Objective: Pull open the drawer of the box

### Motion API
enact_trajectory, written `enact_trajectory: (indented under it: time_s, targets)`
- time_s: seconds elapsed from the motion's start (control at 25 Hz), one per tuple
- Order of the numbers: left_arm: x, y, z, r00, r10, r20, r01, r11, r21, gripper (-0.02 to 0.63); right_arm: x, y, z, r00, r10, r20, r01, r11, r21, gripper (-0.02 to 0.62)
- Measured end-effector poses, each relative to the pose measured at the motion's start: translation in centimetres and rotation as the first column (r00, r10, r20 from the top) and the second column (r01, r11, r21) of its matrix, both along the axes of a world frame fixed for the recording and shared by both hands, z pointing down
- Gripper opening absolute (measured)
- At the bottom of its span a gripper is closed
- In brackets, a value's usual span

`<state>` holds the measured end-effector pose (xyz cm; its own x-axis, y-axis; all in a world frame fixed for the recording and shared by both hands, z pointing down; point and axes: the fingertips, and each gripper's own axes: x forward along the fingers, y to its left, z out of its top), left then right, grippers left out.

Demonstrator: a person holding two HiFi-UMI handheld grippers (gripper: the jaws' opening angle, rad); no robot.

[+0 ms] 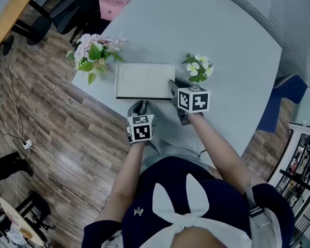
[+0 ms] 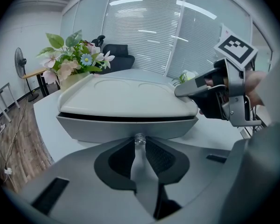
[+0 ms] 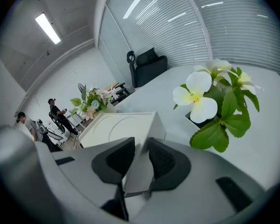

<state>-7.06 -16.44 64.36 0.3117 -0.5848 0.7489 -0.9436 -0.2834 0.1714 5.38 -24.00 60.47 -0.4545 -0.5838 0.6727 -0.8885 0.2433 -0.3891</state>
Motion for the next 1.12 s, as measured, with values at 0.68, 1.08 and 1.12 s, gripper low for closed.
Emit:
enact_trajectory:
  time_s: [0.68,1.08,1.12]
  targets:
    - [-0.1,1.5,0.0,1.0,0.009,-0.005,-0.009,1.0,0.0,0.084,0.2,-0.2,-0.2,1.0,0.008,-0.024,-0.007,1.0,0.003,0.098]
    - [-0.3,2.2,-0.3,1.0,0.018,0.019,-0.018,1.0,0.013,0.084,0.3,-0.2,-0.6,1.0,0.01,-0.026,-0.01,1.0,0.012,0.098]
    - [-0.3,2.4,-0.2,1.0,0.018,0.021,-0.018,1.0,0.012,0.084,0.3,-0.2,-0.7,1.0,0.01,-0.026,-0.01,1.0,0.013,0.098]
